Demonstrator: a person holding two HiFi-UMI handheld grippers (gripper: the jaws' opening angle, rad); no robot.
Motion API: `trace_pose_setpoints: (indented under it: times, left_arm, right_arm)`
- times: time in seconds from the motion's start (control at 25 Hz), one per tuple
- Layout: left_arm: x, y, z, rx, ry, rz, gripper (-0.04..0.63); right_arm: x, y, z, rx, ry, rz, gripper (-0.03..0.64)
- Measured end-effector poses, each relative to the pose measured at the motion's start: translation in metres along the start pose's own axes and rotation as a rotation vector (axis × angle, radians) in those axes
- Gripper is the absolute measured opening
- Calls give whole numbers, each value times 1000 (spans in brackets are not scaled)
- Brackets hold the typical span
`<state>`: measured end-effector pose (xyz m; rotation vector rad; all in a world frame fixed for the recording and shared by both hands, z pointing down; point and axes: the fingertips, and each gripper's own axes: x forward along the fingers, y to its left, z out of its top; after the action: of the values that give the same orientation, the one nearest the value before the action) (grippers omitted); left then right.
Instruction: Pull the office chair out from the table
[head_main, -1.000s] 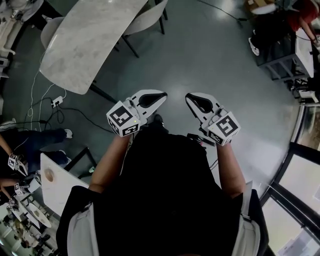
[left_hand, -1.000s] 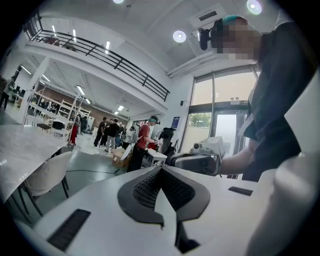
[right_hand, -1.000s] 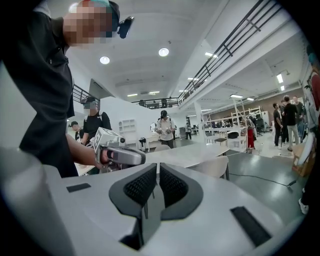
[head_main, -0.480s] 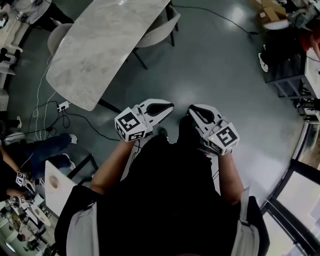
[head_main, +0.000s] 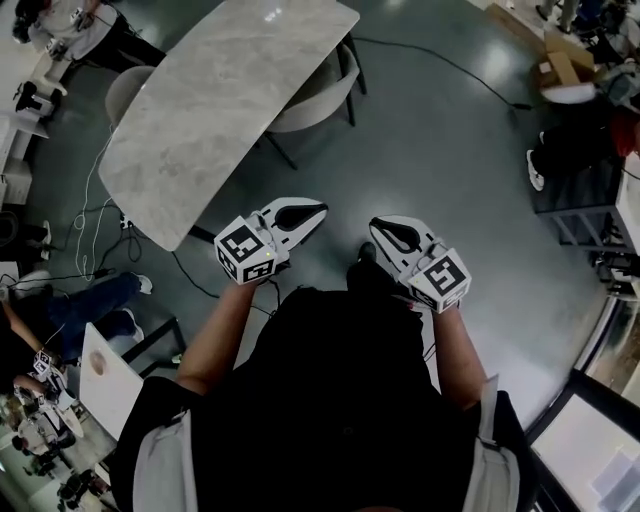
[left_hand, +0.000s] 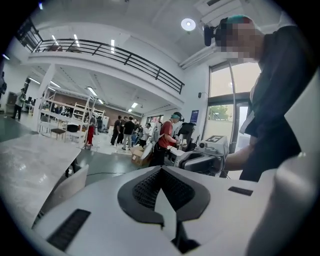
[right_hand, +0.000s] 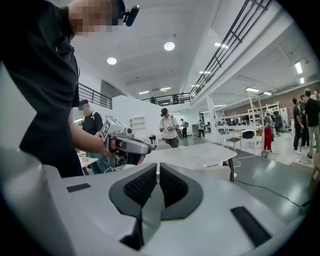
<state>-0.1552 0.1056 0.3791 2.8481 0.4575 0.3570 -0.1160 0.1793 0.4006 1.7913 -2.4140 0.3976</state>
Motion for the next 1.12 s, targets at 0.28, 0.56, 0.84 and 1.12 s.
trace_pose_setpoints:
  times: [0.28, 0.56, 0.84, 1.12]
  left_arm:
    - [46, 31, 31, 17, -11, 107, 11]
    - [61, 59, 13, -32, 10, 171, 11]
    - [65, 110, 8, -69, 1, 207, 11]
    - [80, 205, 20, -84, -30, 243, 11]
  right_arm:
    - [-1, -63, 4, -26, 6, 119, 32]
    - [12, -110, 8, -72, 2, 128, 32]
    - [53, -138, -1, -88, 53, 186, 32]
    - [107, -210, 14, -77, 119, 164, 32]
